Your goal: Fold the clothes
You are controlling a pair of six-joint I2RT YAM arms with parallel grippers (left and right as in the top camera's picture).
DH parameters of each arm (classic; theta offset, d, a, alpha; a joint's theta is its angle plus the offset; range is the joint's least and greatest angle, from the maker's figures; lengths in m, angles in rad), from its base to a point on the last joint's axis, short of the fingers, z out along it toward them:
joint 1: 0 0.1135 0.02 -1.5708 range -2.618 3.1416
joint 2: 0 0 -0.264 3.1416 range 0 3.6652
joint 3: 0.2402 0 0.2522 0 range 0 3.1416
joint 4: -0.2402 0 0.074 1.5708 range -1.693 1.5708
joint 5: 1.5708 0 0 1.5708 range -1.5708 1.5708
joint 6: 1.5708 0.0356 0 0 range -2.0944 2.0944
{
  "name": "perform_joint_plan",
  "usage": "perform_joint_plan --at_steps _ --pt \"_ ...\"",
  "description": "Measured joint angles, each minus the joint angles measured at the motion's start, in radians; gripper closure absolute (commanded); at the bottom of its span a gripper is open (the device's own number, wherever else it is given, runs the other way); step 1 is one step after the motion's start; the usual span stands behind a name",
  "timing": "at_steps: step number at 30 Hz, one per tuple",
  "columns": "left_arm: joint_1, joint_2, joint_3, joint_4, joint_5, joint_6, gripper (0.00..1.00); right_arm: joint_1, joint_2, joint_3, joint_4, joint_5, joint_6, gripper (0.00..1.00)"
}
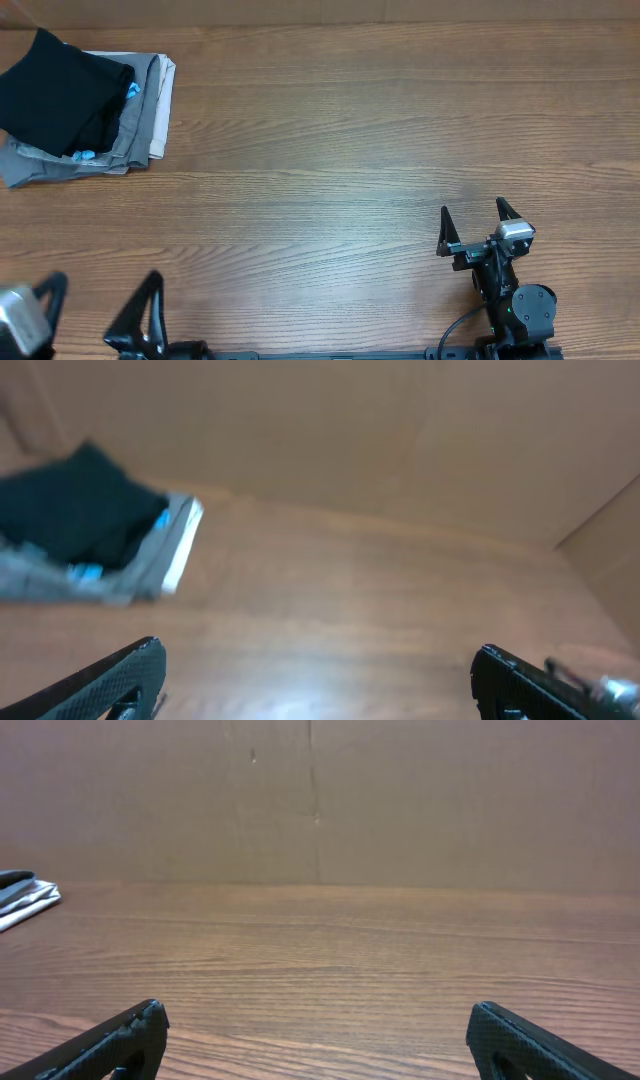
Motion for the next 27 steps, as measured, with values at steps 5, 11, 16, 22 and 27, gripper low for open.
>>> perform_joint_plan --at_steps 5,11,16,22,27 --pt "0.000 -0.164 -0.305 0.100 -0.030 -0.002 0.00 0.000 0.000 0.000 -0.001 0.000 0.000 0.00" --pt "0.000 -0.369 -0.702 0.338 -0.042 -0.048 0.00 0.000 0.000 0.000 -0.001 0.000 0.000 0.00" --pt "0.000 -0.531 -1.037 0.603 -0.046 -0.098 0.00 0.000 0.000 0.000 -0.002 0.000 0.000 0.00" --pt "0.000 -0.631 -1.400 0.910 -0.049 -0.166 0.00 0.000 0.000 0.000 -0.001 0.000 0.000 0.00" --pt "0.000 -0.650 -1.616 1.125 -0.053 -0.210 0.00 0.000 0.000 0.000 0.000 0.000 0.000 0.00"
